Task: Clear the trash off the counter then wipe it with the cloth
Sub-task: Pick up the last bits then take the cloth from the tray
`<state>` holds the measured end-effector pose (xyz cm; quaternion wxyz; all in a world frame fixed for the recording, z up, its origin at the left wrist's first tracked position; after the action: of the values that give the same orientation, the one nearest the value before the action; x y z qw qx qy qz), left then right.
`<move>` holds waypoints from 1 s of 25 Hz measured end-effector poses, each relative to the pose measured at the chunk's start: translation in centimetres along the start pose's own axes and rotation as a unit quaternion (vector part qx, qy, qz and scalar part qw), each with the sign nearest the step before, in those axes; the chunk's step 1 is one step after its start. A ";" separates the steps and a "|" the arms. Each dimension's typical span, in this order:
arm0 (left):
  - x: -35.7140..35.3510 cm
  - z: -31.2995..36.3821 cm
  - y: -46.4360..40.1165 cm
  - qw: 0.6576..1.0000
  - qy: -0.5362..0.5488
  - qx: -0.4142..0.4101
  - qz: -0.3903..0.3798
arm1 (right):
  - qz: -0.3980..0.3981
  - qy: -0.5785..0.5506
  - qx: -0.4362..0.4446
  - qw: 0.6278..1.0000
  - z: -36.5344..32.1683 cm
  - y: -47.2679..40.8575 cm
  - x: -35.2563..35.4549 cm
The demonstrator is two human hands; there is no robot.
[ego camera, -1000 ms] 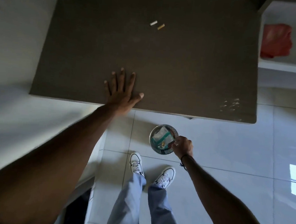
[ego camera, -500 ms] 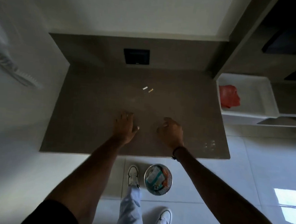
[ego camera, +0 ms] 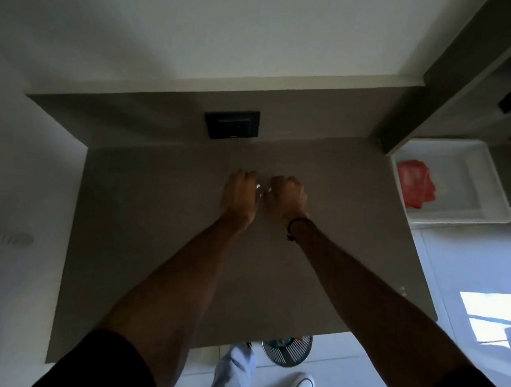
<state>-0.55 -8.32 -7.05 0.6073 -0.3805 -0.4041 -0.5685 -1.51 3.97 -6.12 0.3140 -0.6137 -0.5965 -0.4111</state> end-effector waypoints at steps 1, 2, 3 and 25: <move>-0.2 -0.1 -0.6 1.000 0.004 -0.006 -0.002 | -0.008 0.017 0.017 1.000 -0.2 -0.5 -0.2; -0.4 -0.4 -0.9 1.000 0.011 -0.002 -0.001 | -0.014 0.027 0.030 0.999 -0.2 -0.9 -0.4; -0.5 -0.7 -1.0 1.000 0.018 0.004 0.003 | -0.018 0.033 0.042 0.998 -0.1 -1.0 -0.4; -1.7 8.6 36.3 0.994 0.097 0.016 -0.047 | -0.067 -0.117 0.098 0.986 19.6 31.1 6.8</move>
<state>35.10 2.57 -5.38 0.6225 -0.2941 -0.3698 -0.6239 31.54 21.49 -6.00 0.2728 -0.5821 -0.7064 -0.2962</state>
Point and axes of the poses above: each hand's wrist, its own y-axis away from the middle knuckle, its own x-axis out of the back of the hand, z = x × y, the point moved 3 cm from there along -y, towards the middle knuckle, and after that the axes turned 8 degrees about z, right-handed, at the moved point
